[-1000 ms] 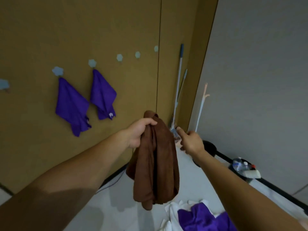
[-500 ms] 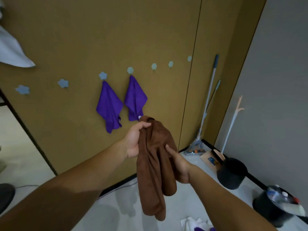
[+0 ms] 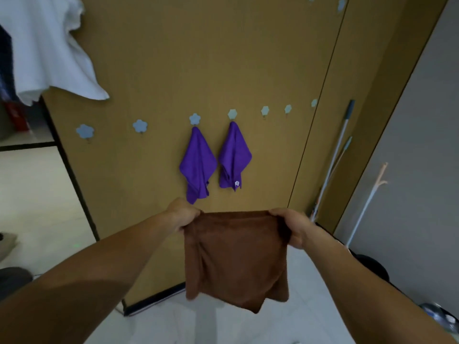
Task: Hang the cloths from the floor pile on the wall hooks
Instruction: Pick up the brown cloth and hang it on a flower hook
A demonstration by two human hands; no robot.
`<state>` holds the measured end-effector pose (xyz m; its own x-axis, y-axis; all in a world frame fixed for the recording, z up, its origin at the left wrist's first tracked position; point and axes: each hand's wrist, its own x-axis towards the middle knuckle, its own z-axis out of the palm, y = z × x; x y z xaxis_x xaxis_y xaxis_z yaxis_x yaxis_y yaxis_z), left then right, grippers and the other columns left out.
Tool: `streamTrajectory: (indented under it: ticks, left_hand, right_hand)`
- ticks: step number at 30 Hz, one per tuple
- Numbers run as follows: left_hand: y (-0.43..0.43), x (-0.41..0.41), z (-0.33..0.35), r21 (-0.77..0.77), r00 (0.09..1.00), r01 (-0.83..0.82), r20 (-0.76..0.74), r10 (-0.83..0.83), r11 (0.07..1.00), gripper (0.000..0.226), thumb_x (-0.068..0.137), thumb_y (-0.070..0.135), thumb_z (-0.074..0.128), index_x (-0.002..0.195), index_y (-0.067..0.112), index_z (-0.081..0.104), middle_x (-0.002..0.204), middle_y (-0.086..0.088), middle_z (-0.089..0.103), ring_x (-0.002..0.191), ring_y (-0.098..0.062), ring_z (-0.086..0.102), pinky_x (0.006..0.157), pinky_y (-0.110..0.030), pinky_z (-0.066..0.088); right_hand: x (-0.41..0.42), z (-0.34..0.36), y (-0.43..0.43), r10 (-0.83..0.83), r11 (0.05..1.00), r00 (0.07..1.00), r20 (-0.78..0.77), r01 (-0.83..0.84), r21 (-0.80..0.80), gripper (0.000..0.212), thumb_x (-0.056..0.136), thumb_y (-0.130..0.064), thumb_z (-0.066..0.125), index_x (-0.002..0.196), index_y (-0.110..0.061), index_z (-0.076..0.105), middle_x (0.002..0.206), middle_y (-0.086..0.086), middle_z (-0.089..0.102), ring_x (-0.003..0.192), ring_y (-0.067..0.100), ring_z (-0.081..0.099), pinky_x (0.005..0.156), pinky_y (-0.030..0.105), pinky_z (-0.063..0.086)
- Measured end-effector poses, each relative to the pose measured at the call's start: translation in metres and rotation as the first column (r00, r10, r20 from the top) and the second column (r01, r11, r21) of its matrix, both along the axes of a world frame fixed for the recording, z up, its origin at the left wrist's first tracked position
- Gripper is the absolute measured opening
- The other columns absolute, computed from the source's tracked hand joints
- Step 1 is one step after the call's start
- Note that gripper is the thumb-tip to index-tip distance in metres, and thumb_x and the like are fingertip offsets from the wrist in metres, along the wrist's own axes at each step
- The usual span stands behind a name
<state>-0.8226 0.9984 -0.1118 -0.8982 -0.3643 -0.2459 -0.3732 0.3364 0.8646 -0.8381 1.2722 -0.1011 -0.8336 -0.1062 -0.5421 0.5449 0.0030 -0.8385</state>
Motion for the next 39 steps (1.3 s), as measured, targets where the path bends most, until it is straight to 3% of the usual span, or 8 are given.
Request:
streamTrajectory:
  ticks: [5, 8, 15, 23, 27, 30, 35, 39]
  left_hand:
    - [-0.051, -0.009, -0.002, 0.042, 0.999, -0.043, 0.033, 0.042, 0.998, 0.018, 0.085, 0.013, 0.052, 0.084, 0.001, 0.066, 0.076, -0.019, 0.065, 0.058, -0.028, 0.063, 0.048, -0.032, 0.05]
    - [-0.066, -0.008, 0.002, 0.258, 0.991, -0.111, 0.1, 0.088, 0.96, 0.021, 0.088, 0.008, 0.042, 0.069, 0.006, 0.053, 0.045, -0.009, 0.052, 0.027, -0.016, 0.047, 0.03, -0.022, 0.042]
    - [-0.085, -0.023, 0.005, 0.454, 0.983, -0.18, 0.104, 0.149, 0.873, 0.026, 0.091, 0.019, 0.037, 0.068, 0.014, 0.048, 0.05, -0.006, 0.054, 0.028, -0.015, 0.05, 0.035, -0.016, 0.043]
    - [-0.078, -0.035, 0.006, 0.304, 0.935, 0.067, 0.313, -0.166, 0.95, 0.034, 0.087, 0.017, 0.061, 0.056, 0.006, 0.065, 0.052, -0.01, 0.066, 0.041, -0.021, 0.063, 0.04, -0.035, 0.053]
    - [-0.085, -0.037, 0.002, -0.001, 0.954, 0.098, 0.286, -0.094, 0.995, 0.012, 0.086, 0.004, 0.06, 0.079, -0.005, 0.065, 0.078, -0.02, 0.067, 0.073, -0.032, 0.066, 0.076, -0.048, 0.055]
    - [-0.085, -0.035, 0.001, -0.09, 0.945, 0.102, 0.321, -0.068, 0.991, 0.015, 0.086, 0.005, 0.058, 0.09, -0.006, 0.068, 0.091, -0.025, 0.069, 0.087, -0.039, 0.068, 0.08, -0.053, 0.054]
    - [-0.082, -0.03, 0.008, 0.175, 0.971, -0.083, 0.238, 0.04, 0.981, 0.019, 0.086, 0.011, 0.045, 0.069, 0.008, 0.053, 0.053, -0.012, 0.053, 0.039, -0.022, 0.051, 0.043, -0.02, 0.045]
    - [-0.083, -0.027, 0.022, 0.451, 0.987, -0.157, 0.096, 0.127, 0.879, 0.02, 0.086, 0.023, 0.042, 0.068, 0.016, 0.043, 0.037, 0.003, 0.041, 0.025, -0.012, 0.035, 0.044, -0.017, 0.031]
  right_hand:
    - [-0.009, 0.024, -0.03, -0.092, 0.971, 0.971, -0.221, 0.136, 0.195, 0.018, 0.084, -0.011, 0.068, 0.095, 0.003, 0.069, 0.081, 0.018, 0.07, 0.075, 0.034, 0.067, 0.076, 0.047, 0.058]
    - [-0.018, 0.03, -0.042, -0.302, 0.944, 0.897, -0.324, 0.329, 0.029, 0.019, 0.08, -0.008, 0.072, 0.098, -0.003, 0.066, 0.097, 0.015, 0.068, 0.089, 0.032, 0.067, 0.081, 0.042, 0.058]
    - [-0.023, 0.036, -0.046, -0.427, 0.902, 0.803, -0.415, 0.411, -0.133, 0.009, 0.084, -0.002, 0.069, 0.089, -0.008, 0.066, 0.109, 0.011, 0.067, 0.09, 0.021, 0.063, 0.075, 0.027, 0.052]
    - [-0.056, 0.054, -0.034, -0.222, 0.974, 0.858, -0.463, 0.212, -0.074, 0.025, 0.091, -0.001, 0.058, 0.116, -0.004, 0.063, 0.094, 0.004, 0.063, 0.085, 0.015, 0.059, 0.074, 0.024, 0.049]
    - [-0.071, 0.056, -0.029, -0.158, 0.985, 0.873, -0.462, 0.169, -0.019, 0.026, 0.088, 0.003, 0.061, 0.113, -0.003, 0.063, 0.087, 0.008, 0.062, 0.077, 0.018, 0.06, 0.069, 0.027, 0.052]
    - [-0.079, 0.052, -0.03, -0.042, 0.982, 0.903, -0.427, 0.115, 0.147, 0.023, 0.084, 0.003, 0.066, 0.105, -0.006, 0.063, 0.09, 0.012, 0.061, 0.079, 0.023, 0.058, 0.076, 0.034, 0.049]
    - [-0.084, 0.041, -0.019, 0.054, 0.929, 0.924, -0.378, 0.092, 0.359, 0.025, 0.079, -0.005, 0.075, 0.1, -0.005, 0.062, 0.092, 0.011, 0.06, 0.084, 0.023, 0.057, 0.073, 0.035, 0.049]
    - [-0.085, 0.037, -0.009, -0.03, 0.949, 0.934, -0.357, 0.139, 0.284, 0.026, 0.08, -0.008, 0.076, 0.1, -0.006, 0.06, 0.088, 0.008, 0.06, 0.079, 0.022, 0.059, 0.067, 0.034, 0.052]
